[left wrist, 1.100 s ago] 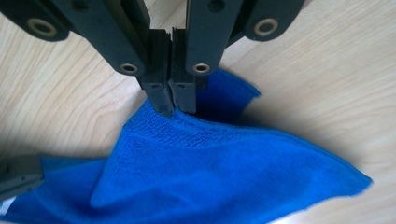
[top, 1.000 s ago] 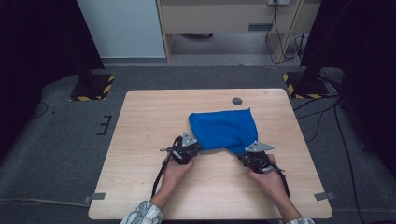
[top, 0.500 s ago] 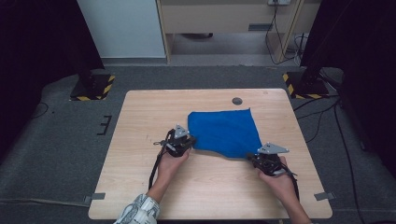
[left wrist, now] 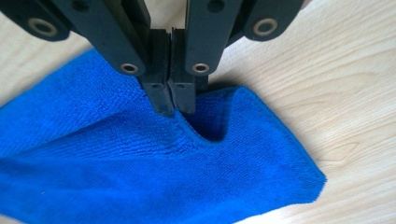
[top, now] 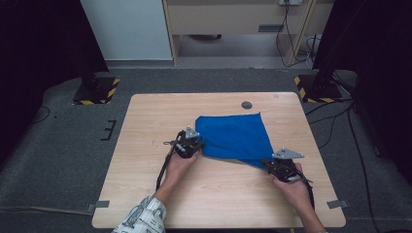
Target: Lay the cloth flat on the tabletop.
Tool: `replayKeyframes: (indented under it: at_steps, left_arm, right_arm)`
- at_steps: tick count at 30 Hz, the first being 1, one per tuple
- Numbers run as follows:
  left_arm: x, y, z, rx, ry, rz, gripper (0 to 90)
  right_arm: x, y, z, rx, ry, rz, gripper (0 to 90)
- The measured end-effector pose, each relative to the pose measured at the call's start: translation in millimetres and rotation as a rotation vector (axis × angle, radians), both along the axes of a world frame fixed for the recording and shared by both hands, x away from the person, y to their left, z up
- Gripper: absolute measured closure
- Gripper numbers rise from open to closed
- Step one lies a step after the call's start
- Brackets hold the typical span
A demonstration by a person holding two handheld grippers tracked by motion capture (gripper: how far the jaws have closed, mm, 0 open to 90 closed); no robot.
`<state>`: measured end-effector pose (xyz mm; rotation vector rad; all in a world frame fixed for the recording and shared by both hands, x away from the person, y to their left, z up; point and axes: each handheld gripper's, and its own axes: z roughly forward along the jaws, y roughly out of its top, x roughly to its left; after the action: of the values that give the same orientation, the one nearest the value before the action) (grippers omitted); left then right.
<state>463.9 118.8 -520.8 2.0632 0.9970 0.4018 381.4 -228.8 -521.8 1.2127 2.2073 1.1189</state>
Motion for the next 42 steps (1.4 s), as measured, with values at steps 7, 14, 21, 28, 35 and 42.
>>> replayKeyframes:
  at_steps: [7,14,21,28,35,42]
  left_arm:
    - [13.7,-2.5,-2.7,-0.003,-0.002,0.009,87.1]
    - [16.3,-1.2,-4.2,-0.027,-0.015,0.027,69.2]
    - [-3.0,9.3,11.5,-0.038,-0.061,0.026,58.6]
    - [-34.5,16.7,18.6,-0.016,-0.076,0.021,53.8]
    - [-53.4,11.8,10.1,0.023,-0.06,-0.02,45.5]
    - [-45.7,1.8,-5.2,0.06,0.025,-0.047,42.4]
  right_arm:
    - [4.2,8.5,-3.5,-0.018,0.0,0.001,88.0]
    - [1.9,6.7,-3.4,-0.01,-0.003,-0.028,69.6]
    - [-1.4,6.2,3.7,0.013,-0.023,-0.047,51.3]
    - [-3.0,8.0,7.0,0.009,-0.032,-0.051,48.1]
    - [-1.8,8.4,4.8,-0.007,-0.023,-0.054,51.6]
    - [-4.8,7.0,4.5,-0.011,-0.023,-0.049,52.3]
